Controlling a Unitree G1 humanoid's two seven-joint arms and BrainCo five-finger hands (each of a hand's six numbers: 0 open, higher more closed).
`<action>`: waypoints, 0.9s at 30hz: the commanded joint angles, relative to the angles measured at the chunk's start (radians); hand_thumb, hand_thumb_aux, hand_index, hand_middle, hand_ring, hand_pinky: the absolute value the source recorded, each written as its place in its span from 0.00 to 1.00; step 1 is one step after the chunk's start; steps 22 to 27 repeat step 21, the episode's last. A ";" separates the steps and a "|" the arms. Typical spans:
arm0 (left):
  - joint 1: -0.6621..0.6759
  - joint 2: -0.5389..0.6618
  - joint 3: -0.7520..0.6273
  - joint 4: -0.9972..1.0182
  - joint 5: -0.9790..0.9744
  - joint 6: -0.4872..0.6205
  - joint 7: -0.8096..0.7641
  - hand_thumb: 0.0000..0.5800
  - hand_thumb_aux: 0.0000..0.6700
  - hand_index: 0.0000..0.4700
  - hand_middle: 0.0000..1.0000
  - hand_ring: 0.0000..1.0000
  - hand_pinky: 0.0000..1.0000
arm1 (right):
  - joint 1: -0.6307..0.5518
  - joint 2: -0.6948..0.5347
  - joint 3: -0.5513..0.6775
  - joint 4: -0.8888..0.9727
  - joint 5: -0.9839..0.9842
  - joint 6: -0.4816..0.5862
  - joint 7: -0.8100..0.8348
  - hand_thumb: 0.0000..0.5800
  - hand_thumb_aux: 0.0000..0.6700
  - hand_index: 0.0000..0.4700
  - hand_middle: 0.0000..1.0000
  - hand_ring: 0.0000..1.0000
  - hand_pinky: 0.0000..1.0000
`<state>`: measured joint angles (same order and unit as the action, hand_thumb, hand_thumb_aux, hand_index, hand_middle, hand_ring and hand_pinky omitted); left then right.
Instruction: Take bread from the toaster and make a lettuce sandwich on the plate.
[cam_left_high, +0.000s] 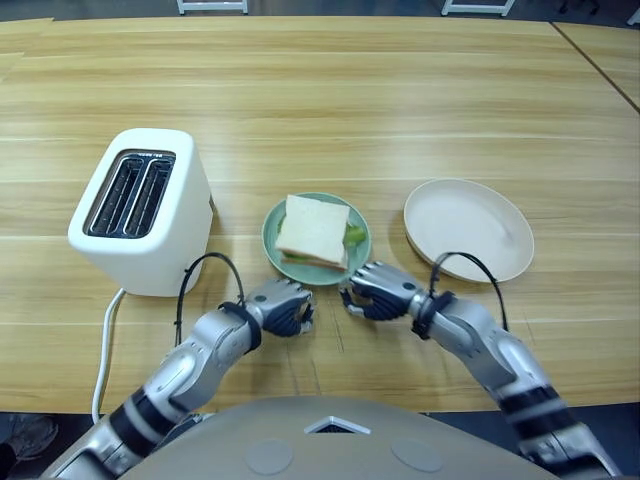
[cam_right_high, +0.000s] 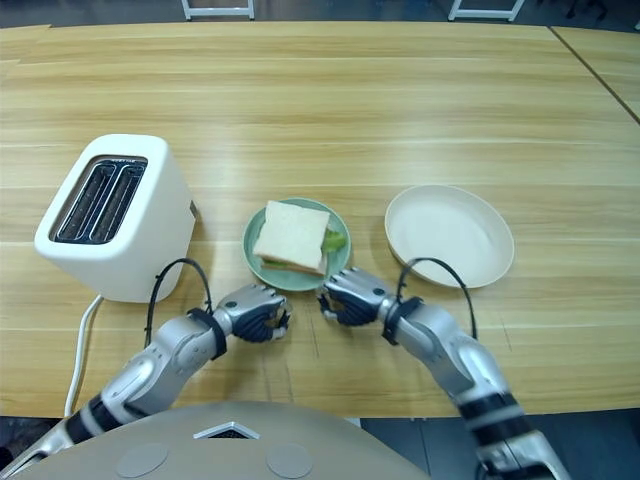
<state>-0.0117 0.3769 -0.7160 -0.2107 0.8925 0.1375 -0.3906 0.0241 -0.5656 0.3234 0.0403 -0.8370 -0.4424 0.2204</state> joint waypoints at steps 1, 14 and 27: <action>-0.176 -0.045 0.083 0.194 0.062 0.048 0.108 1.00 1.00 1.00 1.00 1.00 1.00 | -0.232 0.115 0.081 0.211 -0.130 0.075 -0.142 1.00 1.00 1.00 1.00 1.00 1.00; 0.229 -0.022 0.300 -0.237 -0.338 -0.202 0.329 0.00 0.00 0.00 0.00 0.00 0.00 | 0.164 0.061 -0.198 -0.144 0.408 -0.017 -0.237 0.00 0.00 0.00 0.00 0.00 0.00; 0.504 -0.083 0.322 -0.351 -0.687 -0.397 0.347 0.00 0.00 0.00 0.00 0.00 0.00 | 0.516 0.144 -0.241 -0.447 0.897 -0.051 -0.167 0.00 0.00 0.00 0.00 0.00 0.00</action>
